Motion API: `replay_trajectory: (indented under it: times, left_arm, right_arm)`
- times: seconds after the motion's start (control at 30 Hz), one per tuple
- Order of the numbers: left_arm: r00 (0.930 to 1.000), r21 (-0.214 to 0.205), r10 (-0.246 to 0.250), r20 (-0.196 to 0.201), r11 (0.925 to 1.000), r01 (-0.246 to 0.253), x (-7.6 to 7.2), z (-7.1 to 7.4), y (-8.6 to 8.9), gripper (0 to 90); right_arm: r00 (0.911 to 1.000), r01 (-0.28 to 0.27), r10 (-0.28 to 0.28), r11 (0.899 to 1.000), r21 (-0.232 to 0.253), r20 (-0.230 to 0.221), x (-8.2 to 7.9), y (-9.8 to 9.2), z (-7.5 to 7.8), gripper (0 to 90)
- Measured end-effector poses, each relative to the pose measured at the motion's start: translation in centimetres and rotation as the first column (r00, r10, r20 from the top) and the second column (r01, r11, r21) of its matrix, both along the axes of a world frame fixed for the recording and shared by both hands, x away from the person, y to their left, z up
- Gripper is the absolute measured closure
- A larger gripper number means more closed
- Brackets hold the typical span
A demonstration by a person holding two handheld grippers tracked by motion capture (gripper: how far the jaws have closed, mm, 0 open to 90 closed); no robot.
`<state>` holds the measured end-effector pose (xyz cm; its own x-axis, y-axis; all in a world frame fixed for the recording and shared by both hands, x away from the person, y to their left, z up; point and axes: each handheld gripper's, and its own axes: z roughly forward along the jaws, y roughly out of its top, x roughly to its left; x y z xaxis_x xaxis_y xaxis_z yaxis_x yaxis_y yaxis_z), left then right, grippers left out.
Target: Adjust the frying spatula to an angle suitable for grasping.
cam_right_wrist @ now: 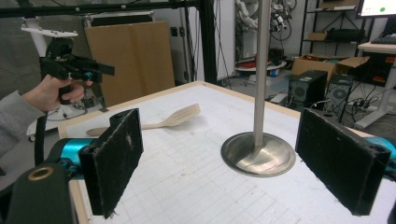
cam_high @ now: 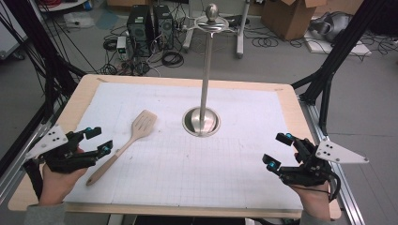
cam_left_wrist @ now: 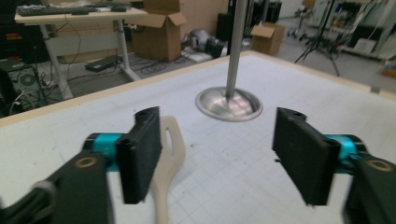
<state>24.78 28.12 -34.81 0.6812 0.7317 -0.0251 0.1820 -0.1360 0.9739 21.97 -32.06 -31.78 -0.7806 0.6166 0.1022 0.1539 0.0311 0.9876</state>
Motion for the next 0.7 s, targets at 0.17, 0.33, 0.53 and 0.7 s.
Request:
replay_trajectory:
  times: [0.17, 0.33, 0.53, 0.7]
  left_arm:
    - [1.0, 0.05, 0.008, 0.001, 0.9987, -0.009, 0.0, -0.8, -0.5, 49.0]
    - [0.9986, 0.082, 0.044, -0.03, 0.9957, -0.042, 0.4, -1.6, -0.4, 62.5]
    - [0.9956, 0.102, 0.075, -0.056, 0.9924, -0.069, 0.8, -2.8, 0.3, 80.4]
    - [0.994, 0.118, 0.075, -0.08, 0.9909, -0.065, 1.2, -4.0, 1.1, 89.1]
  right_arm:
    - [1.0, -0.003, 0.003, 1.0, -0.005, 0.001, 0.0, 0.2, 0.0, 14.1]
    - [1.0, -0.007, 0.007, 1.0, -0.008, -0.004, 0.0, 0.3, 0.0, 14.1]
    - [0.9999, -0.011, 0.011, 1.0, -0.013, -0.006, 0.2, 0.4, -0.2, 14.1]
    - [0.9998, -0.015, 0.015, 1.0, -0.024, -0.016, 0.3, 0.6, -0.3, 14.1]
